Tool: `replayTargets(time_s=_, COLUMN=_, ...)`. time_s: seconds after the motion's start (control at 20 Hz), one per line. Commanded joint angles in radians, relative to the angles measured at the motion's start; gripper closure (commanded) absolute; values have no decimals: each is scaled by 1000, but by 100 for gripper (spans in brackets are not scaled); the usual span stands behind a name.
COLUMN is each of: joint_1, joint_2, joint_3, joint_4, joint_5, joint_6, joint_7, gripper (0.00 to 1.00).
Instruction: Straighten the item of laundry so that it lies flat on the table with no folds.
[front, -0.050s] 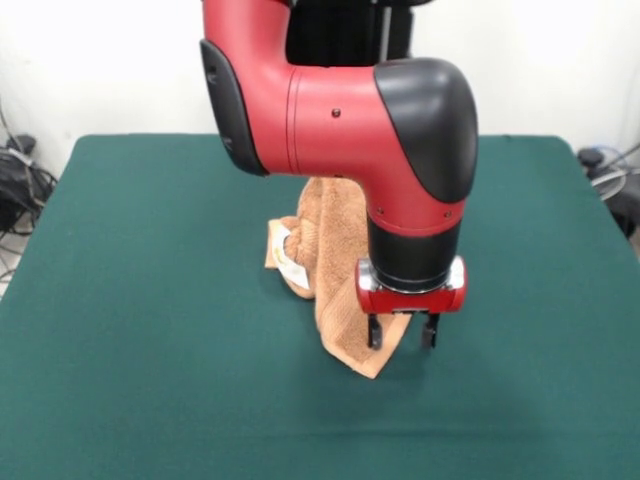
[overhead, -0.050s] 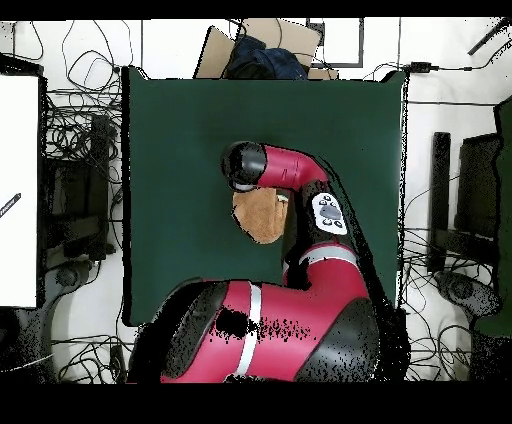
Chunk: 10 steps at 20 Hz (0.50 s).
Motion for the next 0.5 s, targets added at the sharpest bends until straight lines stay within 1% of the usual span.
replayTargets(time_s=0.05, joint_1=23, joint_2=115, joint_3=-5, joint_4=-65, joint_5=-47, joint_6=-117, joint_7=125, gripper=0)
replayTargets(time_s=0.25, joint_1=25, joint_2=111, joint_3=-7, joint_4=-58, joint_5=-57, joint_6=-135, joint_7=122, gripper=0)
replayTargets(time_s=0.3, joint_1=26, joint_2=111, joint_3=-8, joint_4=-58, joint_5=-56, joint_6=-134, joint_7=123, gripper=100)
replayTargets(time_s=0.5, joint_1=32, joint_2=109, joint_3=-15, joint_4=-59, joint_5=-60, joint_6=-129, joint_7=126, gripper=100)
